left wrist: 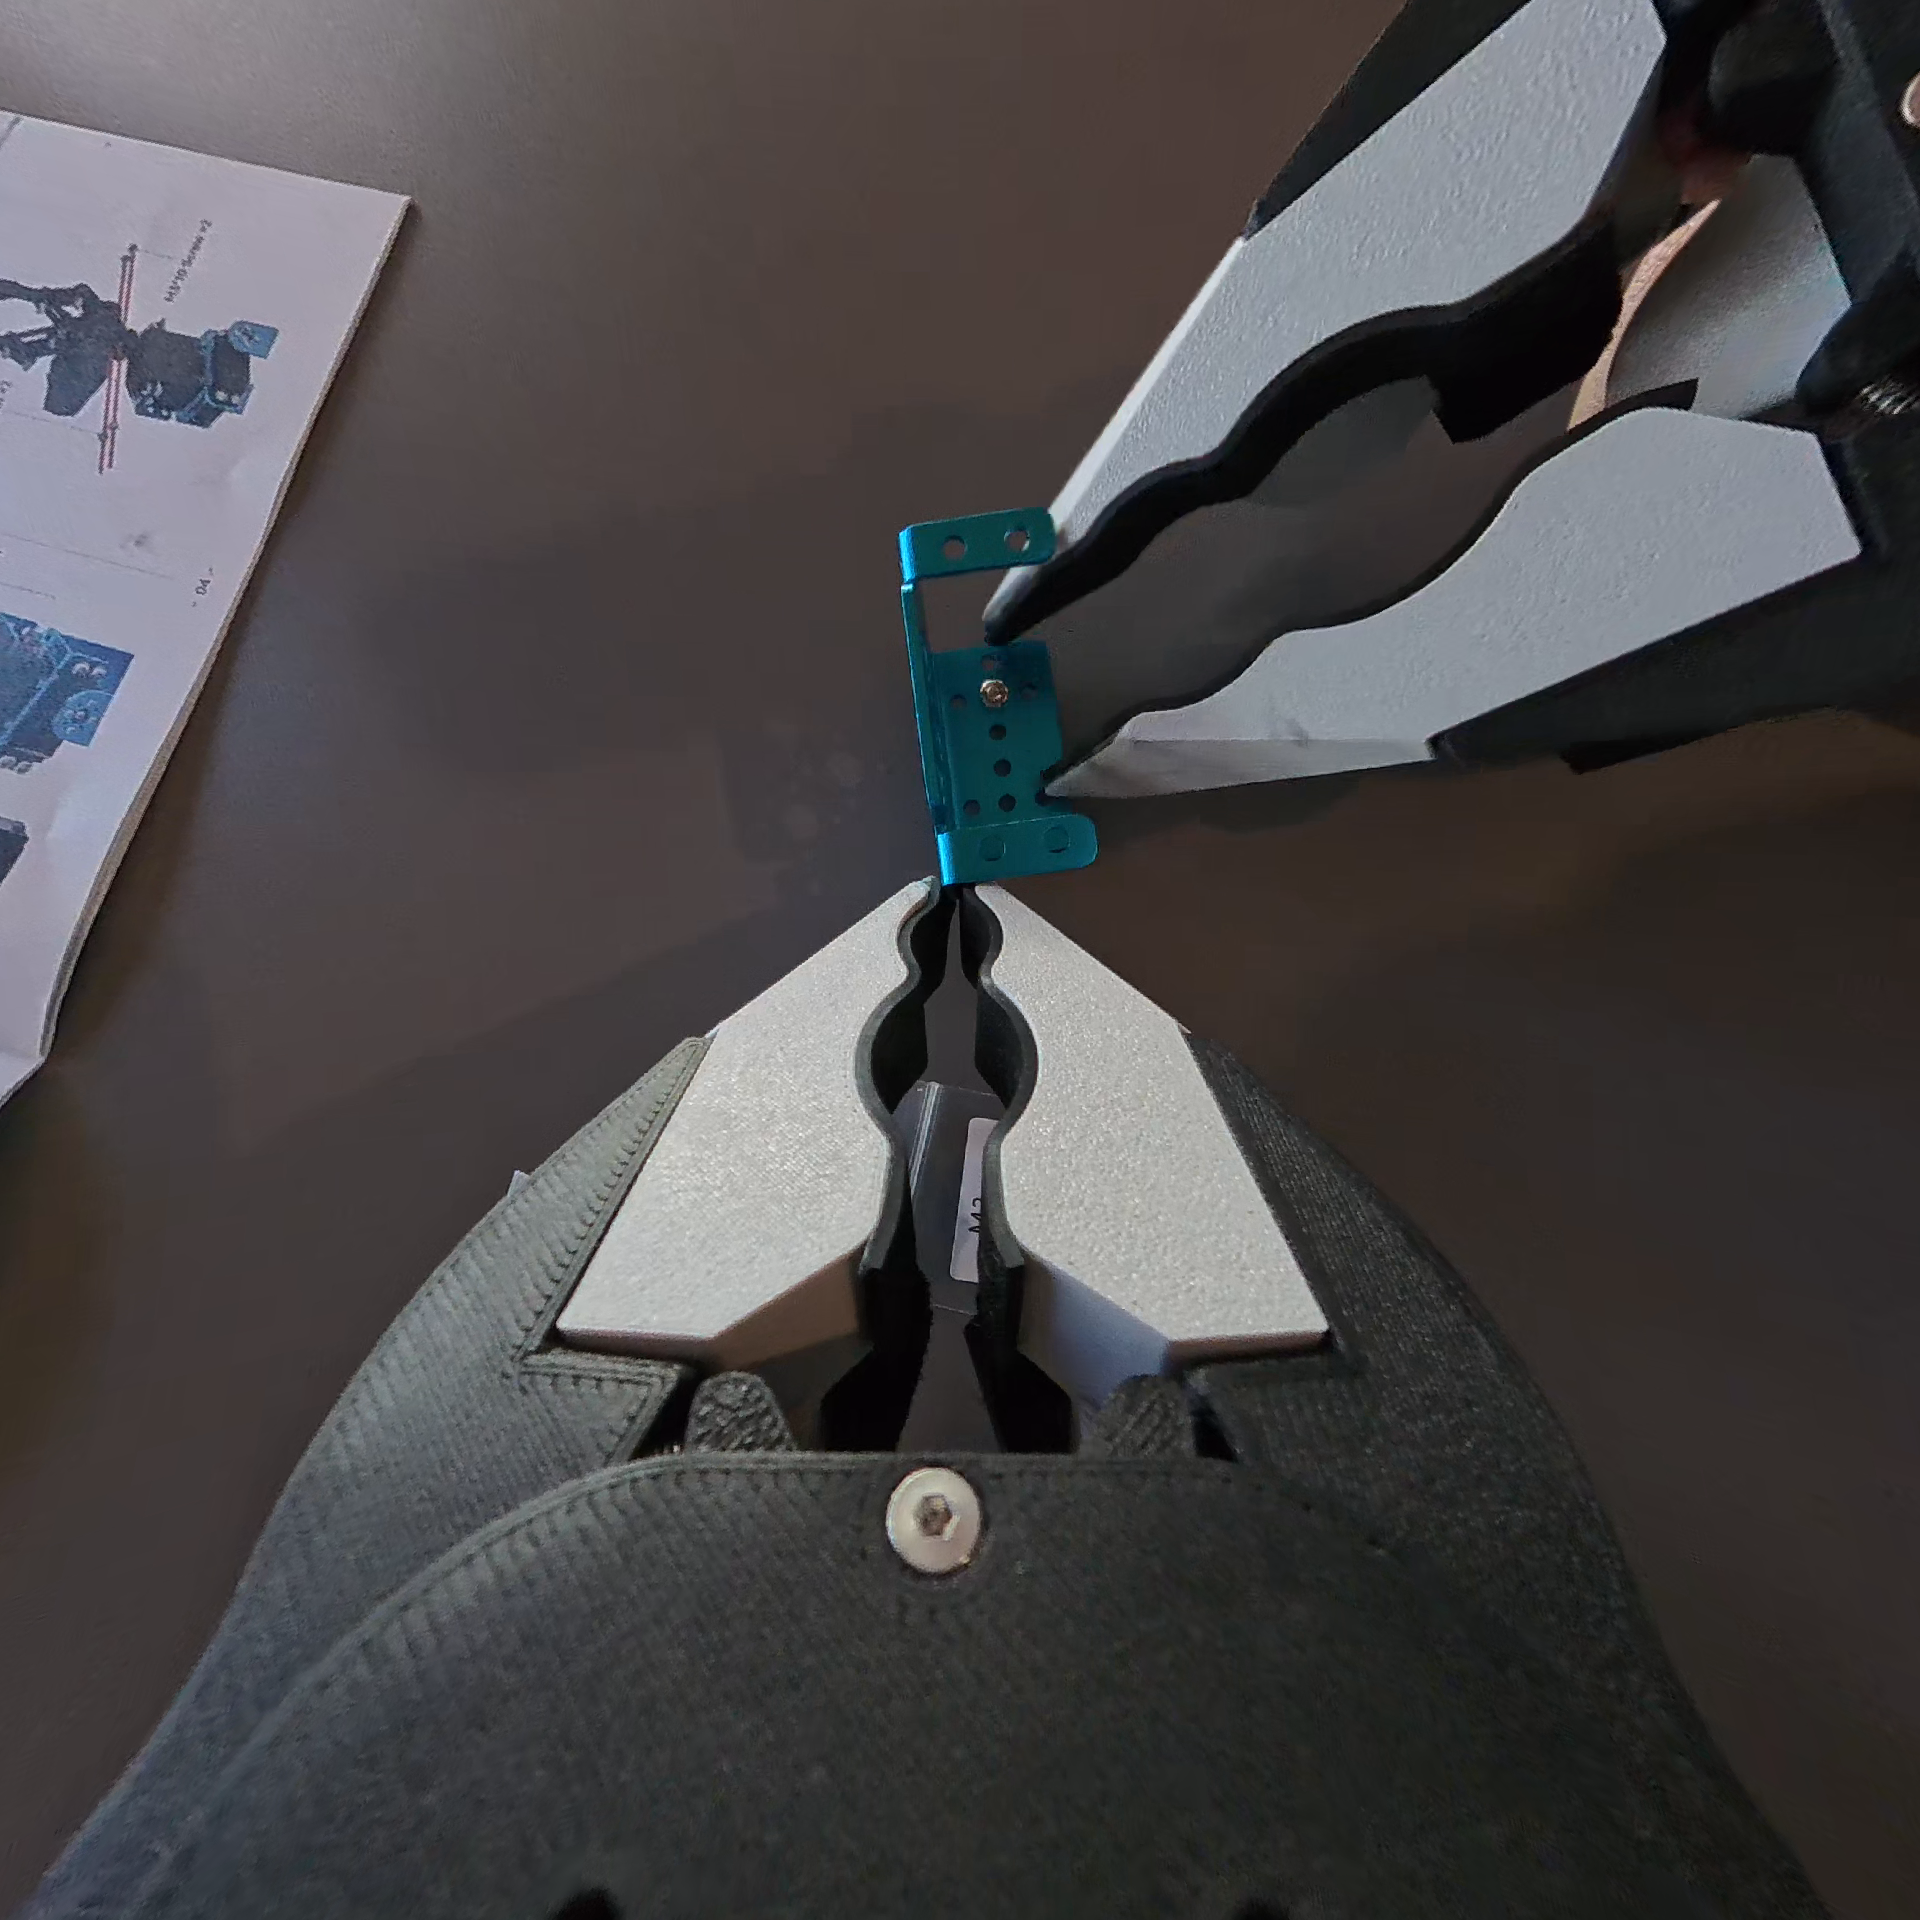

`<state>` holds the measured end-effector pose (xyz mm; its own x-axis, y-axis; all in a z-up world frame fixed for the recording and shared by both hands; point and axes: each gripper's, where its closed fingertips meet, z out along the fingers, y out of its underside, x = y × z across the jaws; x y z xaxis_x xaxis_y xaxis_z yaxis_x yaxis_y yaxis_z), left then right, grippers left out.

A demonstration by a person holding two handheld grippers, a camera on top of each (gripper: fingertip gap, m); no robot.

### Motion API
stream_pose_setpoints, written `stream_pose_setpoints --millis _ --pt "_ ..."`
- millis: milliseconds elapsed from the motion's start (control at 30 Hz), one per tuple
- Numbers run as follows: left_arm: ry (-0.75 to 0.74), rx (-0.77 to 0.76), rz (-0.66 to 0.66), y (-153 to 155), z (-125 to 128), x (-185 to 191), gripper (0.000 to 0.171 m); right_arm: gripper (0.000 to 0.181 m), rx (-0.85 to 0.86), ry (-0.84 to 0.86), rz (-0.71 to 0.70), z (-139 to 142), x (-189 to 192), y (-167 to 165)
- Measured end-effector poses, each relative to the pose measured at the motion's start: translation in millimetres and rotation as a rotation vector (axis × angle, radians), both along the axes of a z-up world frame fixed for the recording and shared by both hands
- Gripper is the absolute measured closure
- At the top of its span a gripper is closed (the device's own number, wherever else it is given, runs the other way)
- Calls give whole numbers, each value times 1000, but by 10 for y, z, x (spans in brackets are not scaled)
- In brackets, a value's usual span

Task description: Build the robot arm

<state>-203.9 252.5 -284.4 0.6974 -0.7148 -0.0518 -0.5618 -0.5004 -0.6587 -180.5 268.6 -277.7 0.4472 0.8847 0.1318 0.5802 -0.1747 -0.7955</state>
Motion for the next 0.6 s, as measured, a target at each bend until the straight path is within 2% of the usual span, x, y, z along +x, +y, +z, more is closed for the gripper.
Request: stream_pose_setpoints --millis 600 --pt "-8 -2 -2 -1 -3 13 171 155 -68 12 -16 -30 -27 -17"
